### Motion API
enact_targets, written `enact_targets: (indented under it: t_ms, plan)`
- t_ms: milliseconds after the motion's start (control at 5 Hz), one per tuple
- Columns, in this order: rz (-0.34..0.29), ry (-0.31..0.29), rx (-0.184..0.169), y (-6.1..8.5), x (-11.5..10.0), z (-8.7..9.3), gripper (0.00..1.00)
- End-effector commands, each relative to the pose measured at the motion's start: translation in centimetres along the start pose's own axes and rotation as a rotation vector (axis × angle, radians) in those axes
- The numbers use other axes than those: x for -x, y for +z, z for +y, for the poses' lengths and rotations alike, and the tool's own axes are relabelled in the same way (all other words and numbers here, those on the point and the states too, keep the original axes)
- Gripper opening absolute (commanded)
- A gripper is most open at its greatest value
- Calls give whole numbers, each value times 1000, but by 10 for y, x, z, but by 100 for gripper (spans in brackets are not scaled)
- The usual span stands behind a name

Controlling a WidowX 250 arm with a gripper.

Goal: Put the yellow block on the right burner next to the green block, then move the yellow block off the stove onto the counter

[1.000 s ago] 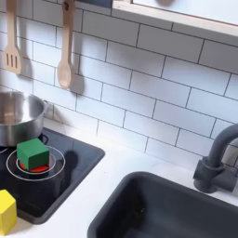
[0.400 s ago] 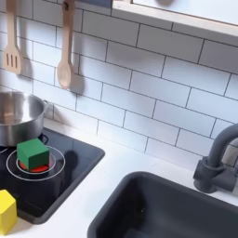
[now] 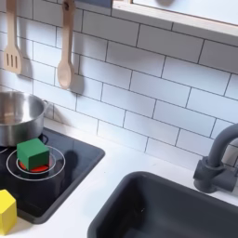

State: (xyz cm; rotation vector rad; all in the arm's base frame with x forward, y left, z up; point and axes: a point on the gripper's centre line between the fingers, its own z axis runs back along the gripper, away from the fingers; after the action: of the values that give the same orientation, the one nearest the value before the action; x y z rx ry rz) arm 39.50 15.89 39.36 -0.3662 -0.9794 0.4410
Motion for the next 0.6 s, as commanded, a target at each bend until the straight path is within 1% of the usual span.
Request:
enact_targets:
  t_ms: [0,400]
  plan:
    - [8,3,7,-4,3,-4,0]
    - [5,6,8,2,1,-1,0]
